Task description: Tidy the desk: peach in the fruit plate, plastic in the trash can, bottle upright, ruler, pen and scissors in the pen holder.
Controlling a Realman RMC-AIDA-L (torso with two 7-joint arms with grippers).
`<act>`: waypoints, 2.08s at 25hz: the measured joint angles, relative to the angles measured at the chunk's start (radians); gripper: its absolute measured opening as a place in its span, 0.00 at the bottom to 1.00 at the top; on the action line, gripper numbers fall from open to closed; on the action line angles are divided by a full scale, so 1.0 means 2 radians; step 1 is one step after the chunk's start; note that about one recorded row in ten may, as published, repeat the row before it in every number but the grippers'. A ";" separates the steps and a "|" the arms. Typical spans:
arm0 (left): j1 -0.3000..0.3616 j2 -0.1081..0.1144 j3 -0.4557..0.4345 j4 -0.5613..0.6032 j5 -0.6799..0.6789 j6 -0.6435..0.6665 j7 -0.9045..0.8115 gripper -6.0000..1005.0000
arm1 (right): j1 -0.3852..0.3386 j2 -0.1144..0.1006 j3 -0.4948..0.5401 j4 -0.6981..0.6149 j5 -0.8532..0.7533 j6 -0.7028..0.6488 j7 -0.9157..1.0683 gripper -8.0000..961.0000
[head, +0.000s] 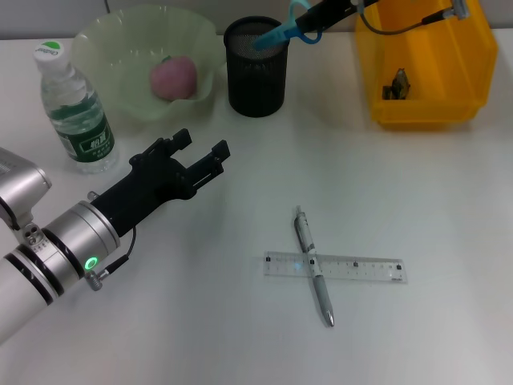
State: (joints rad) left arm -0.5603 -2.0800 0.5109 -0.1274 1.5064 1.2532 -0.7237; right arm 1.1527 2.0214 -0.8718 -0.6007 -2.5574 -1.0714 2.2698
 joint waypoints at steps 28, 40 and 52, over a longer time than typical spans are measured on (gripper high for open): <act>-0.006 0.000 -0.003 0.002 0.000 0.002 -0.005 0.80 | 0.003 0.002 -0.014 -0.004 0.001 0.009 0.002 0.14; -0.004 0.000 -0.004 0.003 0.000 0.005 -0.006 0.80 | 0.004 0.002 -0.014 -0.009 0.001 0.010 0.011 0.40; -0.002 0.002 -0.001 0.012 0.000 0.006 -0.006 0.80 | -0.062 0.027 -0.014 -0.101 0.067 0.034 -0.017 0.67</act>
State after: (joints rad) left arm -0.5640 -2.0760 0.5089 -0.1026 1.5064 1.2655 -0.7363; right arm 1.0292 2.0749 -0.9001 -0.8030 -2.4241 -1.0035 2.2362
